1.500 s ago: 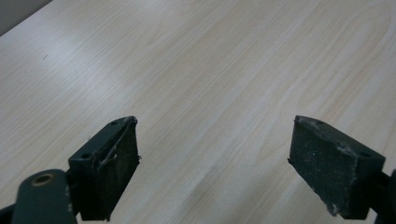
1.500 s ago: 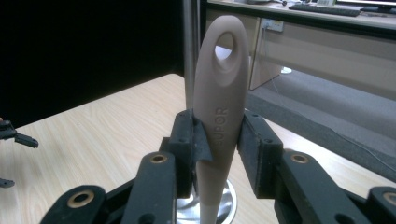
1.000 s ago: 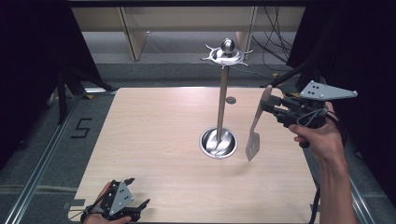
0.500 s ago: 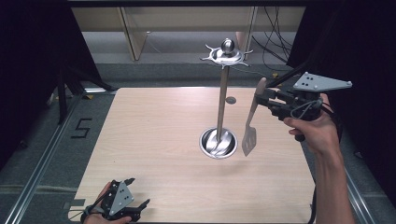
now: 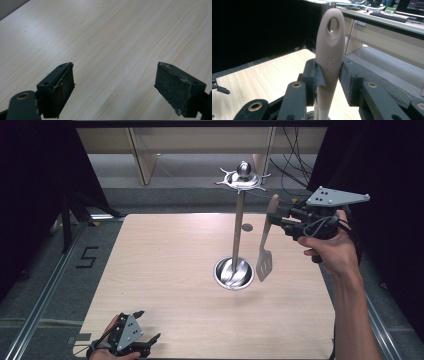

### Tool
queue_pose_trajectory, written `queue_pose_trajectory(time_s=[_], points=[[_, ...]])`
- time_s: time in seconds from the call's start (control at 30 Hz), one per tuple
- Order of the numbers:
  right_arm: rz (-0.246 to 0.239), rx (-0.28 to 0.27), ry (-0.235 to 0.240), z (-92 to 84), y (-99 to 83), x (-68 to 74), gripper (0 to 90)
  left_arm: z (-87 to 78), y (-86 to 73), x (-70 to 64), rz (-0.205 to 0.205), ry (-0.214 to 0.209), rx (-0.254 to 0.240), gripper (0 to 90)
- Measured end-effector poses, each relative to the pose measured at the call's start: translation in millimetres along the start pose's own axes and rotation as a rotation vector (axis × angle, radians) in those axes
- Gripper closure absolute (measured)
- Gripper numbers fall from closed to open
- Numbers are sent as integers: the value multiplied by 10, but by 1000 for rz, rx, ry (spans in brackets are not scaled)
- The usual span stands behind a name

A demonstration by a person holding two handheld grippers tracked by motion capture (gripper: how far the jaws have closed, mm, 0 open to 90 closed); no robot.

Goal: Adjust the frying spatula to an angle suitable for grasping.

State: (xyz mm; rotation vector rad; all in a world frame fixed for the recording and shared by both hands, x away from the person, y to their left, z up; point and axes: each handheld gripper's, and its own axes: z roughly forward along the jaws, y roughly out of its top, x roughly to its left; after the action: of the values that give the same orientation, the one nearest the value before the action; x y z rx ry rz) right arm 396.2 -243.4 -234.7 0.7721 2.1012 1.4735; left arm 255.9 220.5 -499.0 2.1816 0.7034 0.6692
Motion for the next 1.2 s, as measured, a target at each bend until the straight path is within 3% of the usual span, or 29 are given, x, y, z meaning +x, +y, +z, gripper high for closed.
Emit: queue_pose_trajectory(time_s=[0.17, 0.57, 0.6, 0.87, 0.97, 1.0, 1.07, 1.2], points=[[-25, 6, -9, 17, 52, -24, 685, -1, 3, 3, 3, 1, 8, 150], [-4, 28, -3, 113, 129, -15, 685, 8, 0, -5, 3, 16, -5, 150], [-19, 21, -11, 119, 136, -23, 685, 9, -1, -11, -6, 10, -10, 150], [-10, 31, -15, 136, 187, -13, 685, 12, 0, -13, -8, 9, -12, 150], [-17, 40, -12, 158, 207, -16, 685, -3, 4, -4, 6, 7, 2, 150], [-22, 41, -16, 167, 211, -16, 684, 9, 1, -14, -8, 6, -11, 150], [0, 49, -8, 197, 216, 3, 684, 6, 1, -8, -2, 9, -7, 150], [-18, 49, -16, 234, 217, -11, 684, -2, 4, -10, 1, 8, -6, 150]])
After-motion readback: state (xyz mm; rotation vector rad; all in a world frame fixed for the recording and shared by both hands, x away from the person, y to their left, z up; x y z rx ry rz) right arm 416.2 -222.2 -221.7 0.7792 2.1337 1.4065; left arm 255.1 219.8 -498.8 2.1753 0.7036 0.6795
